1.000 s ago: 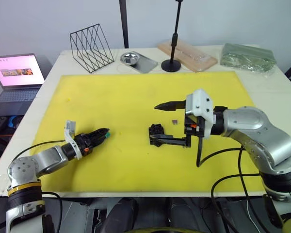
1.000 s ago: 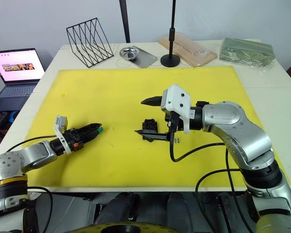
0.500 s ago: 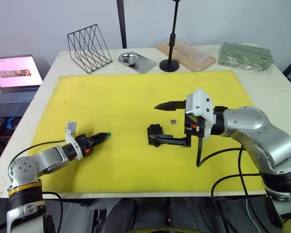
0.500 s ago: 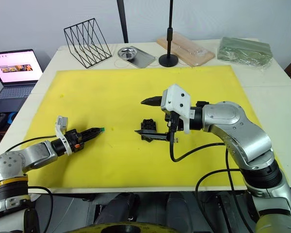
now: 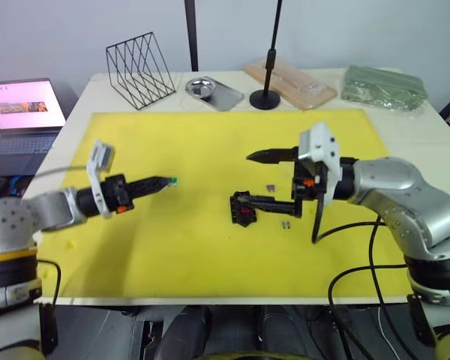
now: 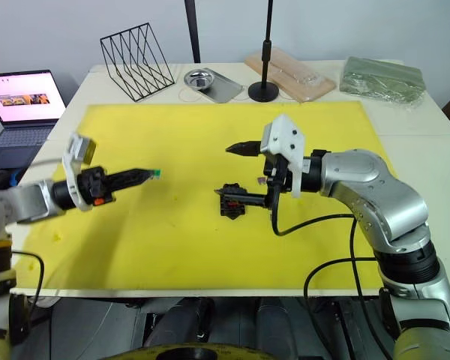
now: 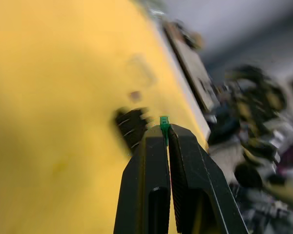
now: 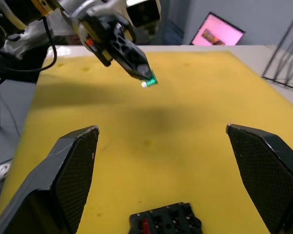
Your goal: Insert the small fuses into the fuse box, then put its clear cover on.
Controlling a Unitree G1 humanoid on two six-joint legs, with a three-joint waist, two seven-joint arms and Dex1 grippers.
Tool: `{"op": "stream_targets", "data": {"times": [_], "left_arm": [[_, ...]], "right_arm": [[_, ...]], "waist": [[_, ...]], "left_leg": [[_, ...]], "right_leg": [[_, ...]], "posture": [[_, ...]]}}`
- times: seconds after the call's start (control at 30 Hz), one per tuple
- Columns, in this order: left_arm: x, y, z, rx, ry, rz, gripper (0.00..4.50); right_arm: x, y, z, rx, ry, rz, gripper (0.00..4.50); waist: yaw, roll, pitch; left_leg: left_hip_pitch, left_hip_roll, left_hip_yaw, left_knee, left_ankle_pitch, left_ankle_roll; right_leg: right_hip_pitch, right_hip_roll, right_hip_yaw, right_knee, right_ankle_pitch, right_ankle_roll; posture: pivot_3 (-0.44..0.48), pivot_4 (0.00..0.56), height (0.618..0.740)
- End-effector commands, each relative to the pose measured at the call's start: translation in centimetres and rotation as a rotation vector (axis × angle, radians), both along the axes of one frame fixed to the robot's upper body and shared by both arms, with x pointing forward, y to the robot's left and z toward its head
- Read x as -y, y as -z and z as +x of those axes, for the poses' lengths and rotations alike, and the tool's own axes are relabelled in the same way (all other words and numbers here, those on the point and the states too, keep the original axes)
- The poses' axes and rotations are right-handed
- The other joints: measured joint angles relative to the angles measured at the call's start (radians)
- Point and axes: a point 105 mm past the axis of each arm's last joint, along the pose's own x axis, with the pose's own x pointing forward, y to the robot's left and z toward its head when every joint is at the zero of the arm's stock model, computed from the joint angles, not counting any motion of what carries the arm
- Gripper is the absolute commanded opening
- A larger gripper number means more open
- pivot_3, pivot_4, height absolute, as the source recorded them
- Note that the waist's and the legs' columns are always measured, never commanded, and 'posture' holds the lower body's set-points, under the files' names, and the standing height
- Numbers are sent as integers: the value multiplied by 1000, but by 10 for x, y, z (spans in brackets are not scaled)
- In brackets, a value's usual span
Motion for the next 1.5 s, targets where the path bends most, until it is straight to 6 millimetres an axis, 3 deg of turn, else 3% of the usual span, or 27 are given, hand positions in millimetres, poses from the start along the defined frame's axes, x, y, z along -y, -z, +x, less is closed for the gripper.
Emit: {"op": "stream_targets", "data": {"times": [0.03, 0.1, 0.2, 0.3, 0.4, 0.53, 1.07, 1.5], "left_arm": [[21, -13, -2, 282, 149, 85, 40], [36, -13, -7, 426, 260, 146, 40], [48, -13, -9, 561, 343, 168, 0], [55, -15, -7, 685, 374, 175, 0], [60, -13, -4, 778, 380, 183, 0], [66, -12, -5, 849, 406, 187, 0], [87, -23, -2, 1032, 388, 184, 0], [84, -18, -2, 1055, 428, 222, 0]], "right_arm": [[10, -16, 5, -50, 19, 50, 4500], [11, -18, 4, -93, 15, 71, 4500], [9, -20, 2, -114, 5, 92, 3859], [5, -15, -1, -67, 2, 18, 2871], [3, -10, -4, -46, -15, -18, 2871], [-4, -9, -8, -25, -35, -31, 2029], [-16, 3, -12, 46, -45, -92, 2029], [-16, -5, -10, 60, -37, -76, 2029]], "waist": [[-9, 0, 0], [-19, -1, 1], [-27, -1, 2], [-30, -1, 2], [-28, -1, 2], [-27, -2, 3], [-24, -2, 3], [-24, -2, 3]], "left_leg": [[0, 0, 1, -1, 0, 0], [0, 1, 1, -2, 0, 0], [0, 1, 1, -7, 1, -1], [0, 2, 1, -11, 1, -1], [-1, 2, 1, -12, 2, -3], [-2, 2, 2, -11, 2, -3], [-1, 2, 1, -10, 2, -3], [-1, 2, 1, -10, 2, -3]], "right_leg": [[0, 0, 0, 0, 0, 0], [-2, 0, 0, 0, 0, 0], [-3, 0, 0, -2, 1, 0], [-5, 0, 1, -4, 1, 1], [-5, 0, 0, -7, 1, 1], [-3, 0, 0, -11, 2, 2], [-2, 1, 0, -11, 3, 3], [-2, 2, 0, -11, 3, 2]], "posture": [[0, 150, 740], [0, 150, 740], [0, 150, 740], [0, 150, 740], [0, 150, 740], [0, 150, 740], [0, 150, 740], [0, 150, 740]]}}
